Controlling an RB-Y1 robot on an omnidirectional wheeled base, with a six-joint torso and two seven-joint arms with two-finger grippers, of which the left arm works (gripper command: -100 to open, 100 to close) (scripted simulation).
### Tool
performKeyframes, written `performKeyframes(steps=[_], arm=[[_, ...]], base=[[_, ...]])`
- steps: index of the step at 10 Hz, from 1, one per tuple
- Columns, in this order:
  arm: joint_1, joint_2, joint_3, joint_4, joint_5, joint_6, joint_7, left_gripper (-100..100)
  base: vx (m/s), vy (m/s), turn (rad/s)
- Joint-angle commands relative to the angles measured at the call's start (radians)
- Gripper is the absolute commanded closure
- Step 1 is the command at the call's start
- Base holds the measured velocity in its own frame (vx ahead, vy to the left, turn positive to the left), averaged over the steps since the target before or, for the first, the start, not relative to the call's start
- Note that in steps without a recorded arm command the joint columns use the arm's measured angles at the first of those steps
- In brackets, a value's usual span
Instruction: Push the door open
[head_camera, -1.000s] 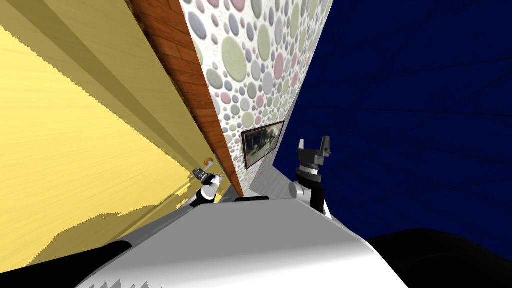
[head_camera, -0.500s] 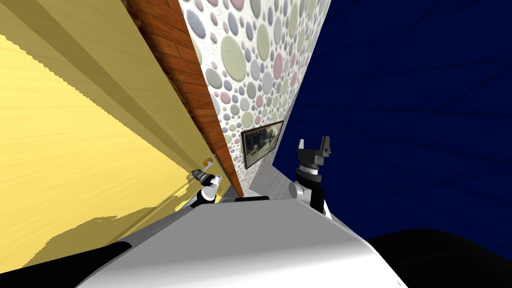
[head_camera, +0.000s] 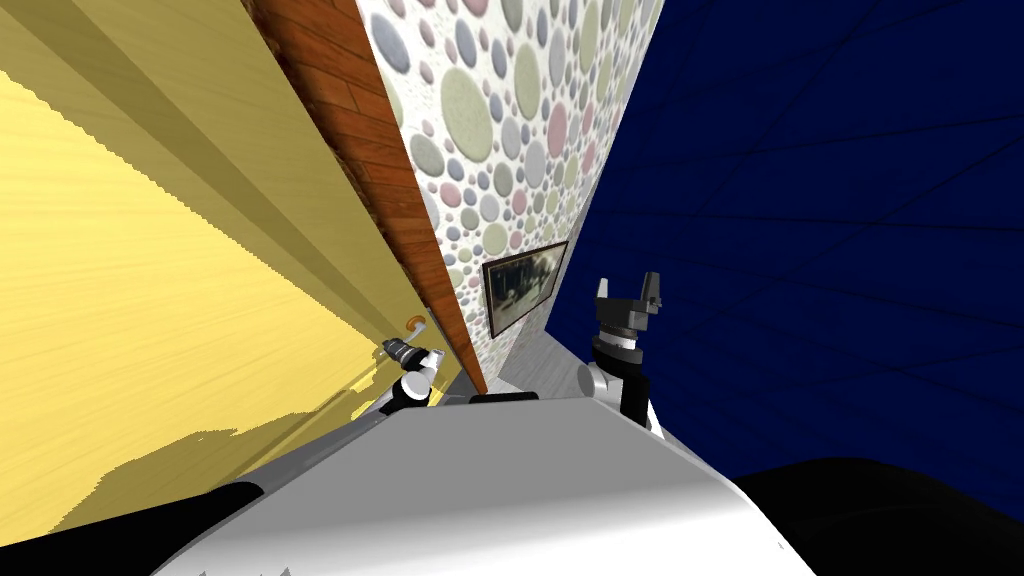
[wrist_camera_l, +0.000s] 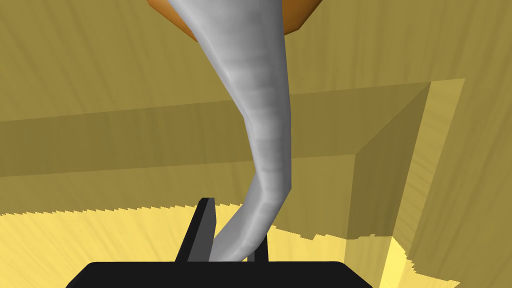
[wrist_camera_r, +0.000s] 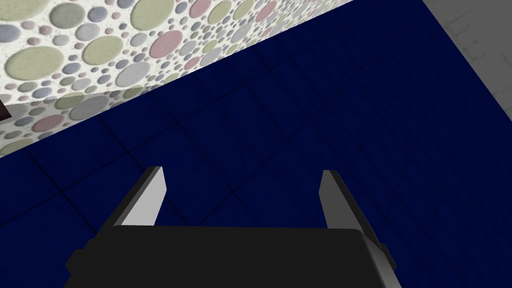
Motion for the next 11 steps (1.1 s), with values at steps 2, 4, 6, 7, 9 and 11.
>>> performKeyframes(steps=[2,4,6,7,9,11], arm=[[0.004,0.005,0.029,-0.013,0.028,-0.018,-0.016,100],[0.004,0.005,0.029,-0.013,0.028,-0.018,-0.016,100],[0.004,0.005,0.029,-0.013,0.028,-0.018,-0.016,100],[0.004,0.005,0.029,-0.013,0.028,-0.018,-0.016,100],[0.004,0.005,0.029,-0.013,0.028,-0.018,-0.016,100],[0.004,0.005,0.029,-0.013,0.028,-0.018,-0.016,100]], base=[[-0.05,0.078,-0.221],[-0.012,0.018,-0.051],[0.005,-0.008,0.023],[0.0,0.0,0.0],[0.0,0.0,0.0],[0.003,-0.004,0.012]])
